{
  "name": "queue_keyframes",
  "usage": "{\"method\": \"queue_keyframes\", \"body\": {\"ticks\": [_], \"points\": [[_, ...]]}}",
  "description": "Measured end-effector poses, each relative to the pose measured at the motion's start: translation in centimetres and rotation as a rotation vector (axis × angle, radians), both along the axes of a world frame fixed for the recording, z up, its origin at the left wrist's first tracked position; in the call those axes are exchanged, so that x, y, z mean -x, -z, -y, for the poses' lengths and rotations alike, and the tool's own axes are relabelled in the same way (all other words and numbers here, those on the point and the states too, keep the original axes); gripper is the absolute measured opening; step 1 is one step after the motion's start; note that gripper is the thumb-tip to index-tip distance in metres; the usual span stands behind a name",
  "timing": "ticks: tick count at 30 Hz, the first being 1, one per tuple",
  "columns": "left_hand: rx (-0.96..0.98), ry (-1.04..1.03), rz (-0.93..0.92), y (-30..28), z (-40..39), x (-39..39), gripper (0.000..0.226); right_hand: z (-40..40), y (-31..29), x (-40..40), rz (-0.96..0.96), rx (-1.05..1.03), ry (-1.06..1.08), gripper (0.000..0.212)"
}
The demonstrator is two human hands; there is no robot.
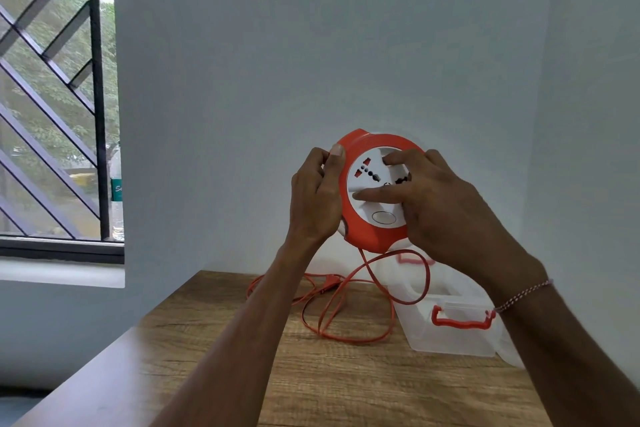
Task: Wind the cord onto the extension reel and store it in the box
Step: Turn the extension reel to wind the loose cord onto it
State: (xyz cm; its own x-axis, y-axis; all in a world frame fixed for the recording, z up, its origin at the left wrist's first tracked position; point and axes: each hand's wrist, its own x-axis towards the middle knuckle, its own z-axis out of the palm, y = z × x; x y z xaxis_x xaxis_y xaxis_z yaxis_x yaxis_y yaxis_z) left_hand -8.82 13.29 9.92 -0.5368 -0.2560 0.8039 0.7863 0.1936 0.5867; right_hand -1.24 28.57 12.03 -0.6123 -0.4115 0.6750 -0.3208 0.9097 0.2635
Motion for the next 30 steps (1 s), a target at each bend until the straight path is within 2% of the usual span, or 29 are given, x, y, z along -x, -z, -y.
{"method": "queue_keyframes", "body": {"ticks": [10, 15, 17, 22, 27, 30], "points": [[0.024, 0.004, -0.004, 0.2, -0.1, 0.2, 0.036, -0.3, 1.3, 1.3, -0.172, 0.215, 0.0, 0.059], [0.02, 0.009, -0.005, 0.1, -0.2, 0.1, 0.034, -0.2, 1.2, 1.7, -0.221, 0.374, -0.002, 0.078], [0.025, 0.01, -0.006, 0.2, -0.3, 0.1, 0.034, -0.1, 1.2, 1.8, -0.226, 0.397, -0.024, 0.079], [0.013, 0.009, -0.004, 0.2, -0.3, 0.1, 0.034, -0.3, 1.0, 1.7, -0.249, 0.358, -0.078, 0.065], [0.006, 0.001, -0.002, 0.1, -0.1, 0.2, 0.034, -0.6, 0.5, 1.4, -0.257, 0.287, -0.189, 0.028], [0.005, -0.004, -0.01, 0.1, -0.1, 0.2, 0.034, -0.5, 0.1, 0.7, -0.1, 0.181, -0.186, 0.038]]}}
